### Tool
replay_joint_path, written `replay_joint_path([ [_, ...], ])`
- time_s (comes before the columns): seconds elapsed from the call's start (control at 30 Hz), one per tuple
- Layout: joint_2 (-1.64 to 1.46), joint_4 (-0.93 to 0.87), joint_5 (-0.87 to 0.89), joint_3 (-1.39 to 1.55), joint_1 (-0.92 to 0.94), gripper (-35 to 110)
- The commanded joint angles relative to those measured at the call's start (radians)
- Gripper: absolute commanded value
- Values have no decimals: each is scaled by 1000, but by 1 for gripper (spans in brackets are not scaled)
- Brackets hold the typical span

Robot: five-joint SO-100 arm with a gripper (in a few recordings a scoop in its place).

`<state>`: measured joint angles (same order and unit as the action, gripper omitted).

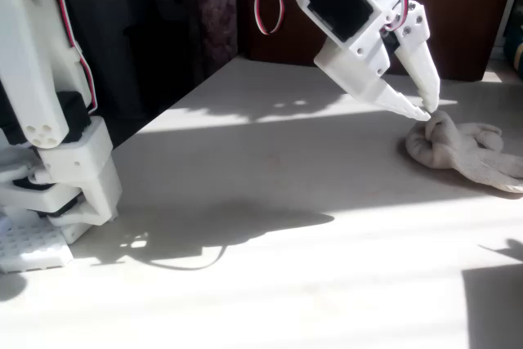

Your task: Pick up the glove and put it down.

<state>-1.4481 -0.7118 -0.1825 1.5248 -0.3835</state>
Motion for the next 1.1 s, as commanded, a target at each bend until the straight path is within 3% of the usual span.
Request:
replay_joint_path([
  [0.0,101,12,9,-147,-40,0],
  [0.43,422,12,9,-439,-140,0],
  [0.8,480,0,8,-574,-133,1],
  [1.07,480,-87,8,-578,-133,17],
])
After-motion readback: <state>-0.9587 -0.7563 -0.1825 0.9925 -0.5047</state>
